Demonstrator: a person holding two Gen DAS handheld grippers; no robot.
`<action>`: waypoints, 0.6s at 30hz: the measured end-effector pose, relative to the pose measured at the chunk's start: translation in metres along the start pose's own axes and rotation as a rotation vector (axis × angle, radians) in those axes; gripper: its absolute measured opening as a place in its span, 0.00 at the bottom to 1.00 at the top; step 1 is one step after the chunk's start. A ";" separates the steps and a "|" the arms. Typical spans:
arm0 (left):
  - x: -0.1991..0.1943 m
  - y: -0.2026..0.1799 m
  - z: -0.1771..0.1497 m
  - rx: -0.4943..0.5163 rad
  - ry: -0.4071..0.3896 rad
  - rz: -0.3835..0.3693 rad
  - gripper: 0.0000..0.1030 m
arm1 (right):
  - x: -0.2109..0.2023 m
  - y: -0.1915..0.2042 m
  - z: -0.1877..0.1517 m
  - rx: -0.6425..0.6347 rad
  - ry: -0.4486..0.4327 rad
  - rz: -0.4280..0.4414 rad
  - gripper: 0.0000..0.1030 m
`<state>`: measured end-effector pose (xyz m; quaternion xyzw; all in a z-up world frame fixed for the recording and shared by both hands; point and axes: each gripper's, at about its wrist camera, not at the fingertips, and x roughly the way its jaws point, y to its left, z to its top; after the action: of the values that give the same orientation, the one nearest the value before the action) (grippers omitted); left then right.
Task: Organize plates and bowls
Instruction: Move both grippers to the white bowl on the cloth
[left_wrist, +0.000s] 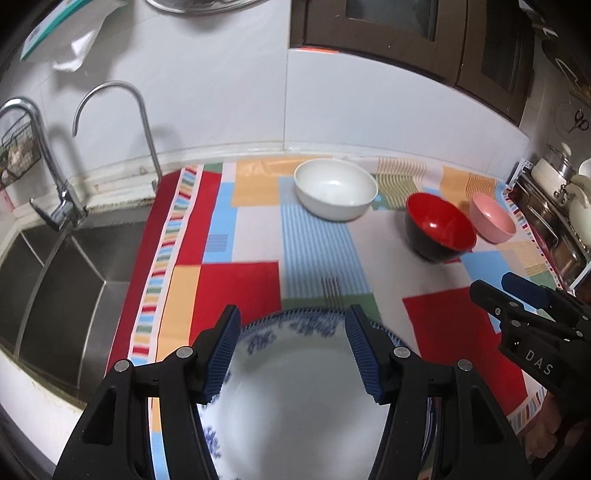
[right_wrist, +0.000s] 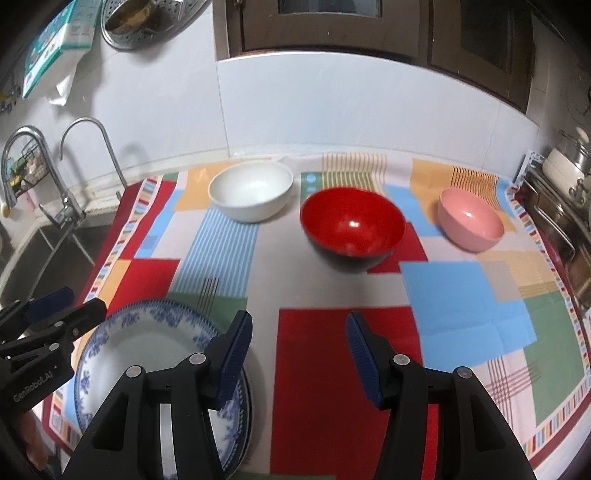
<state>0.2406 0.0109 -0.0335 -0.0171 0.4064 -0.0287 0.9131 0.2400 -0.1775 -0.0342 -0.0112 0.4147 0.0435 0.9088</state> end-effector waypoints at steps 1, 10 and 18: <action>0.003 -0.002 0.004 0.002 -0.002 0.009 0.56 | 0.001 -0.003 0.005 0.000 -0.006 0.010 0.53; 0.029 -0.009 0.038 -0.012 0.006 0.003 0.56 | 0.020 -0.013 0.042 -0.031 -0.048 0.014 0.53; 0.050 -0.011 0.074 0.004 -0.016 0.026 0.56 | 0.044 -0.022 0.084 -0.036 -0.074 0.040 0.53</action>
<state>0.3285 -0.0032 -0.0199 -0.0105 0.3990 -0.0174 0.9167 0.3341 -0.1911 -0.0130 -0.0175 0.3800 0.0693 0.9222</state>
